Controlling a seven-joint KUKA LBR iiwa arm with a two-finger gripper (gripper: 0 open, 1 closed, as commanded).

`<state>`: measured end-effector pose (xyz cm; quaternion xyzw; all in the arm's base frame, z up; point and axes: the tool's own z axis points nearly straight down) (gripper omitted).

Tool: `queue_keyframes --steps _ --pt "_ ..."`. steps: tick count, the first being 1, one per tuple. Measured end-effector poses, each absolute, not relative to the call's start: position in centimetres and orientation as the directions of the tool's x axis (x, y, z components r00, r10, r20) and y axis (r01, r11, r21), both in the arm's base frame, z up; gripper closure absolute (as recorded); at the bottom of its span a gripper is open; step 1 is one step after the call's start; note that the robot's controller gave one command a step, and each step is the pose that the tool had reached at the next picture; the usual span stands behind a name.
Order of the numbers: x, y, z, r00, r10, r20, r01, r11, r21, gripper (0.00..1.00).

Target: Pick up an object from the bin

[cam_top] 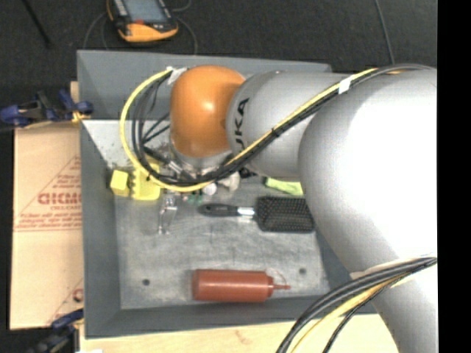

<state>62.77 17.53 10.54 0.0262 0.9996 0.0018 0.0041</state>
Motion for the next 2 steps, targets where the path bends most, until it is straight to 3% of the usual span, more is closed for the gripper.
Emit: queue_keyframes --steps 1,2 --pt "63.7 16.7 10.3 -0.999 0.042 -0.003 0.042 0.999 0.0 0.0" --pt "65.7 10.1 11.5 -0.992 0.123 -0.005 0.123 0.992 0.001 0.0"
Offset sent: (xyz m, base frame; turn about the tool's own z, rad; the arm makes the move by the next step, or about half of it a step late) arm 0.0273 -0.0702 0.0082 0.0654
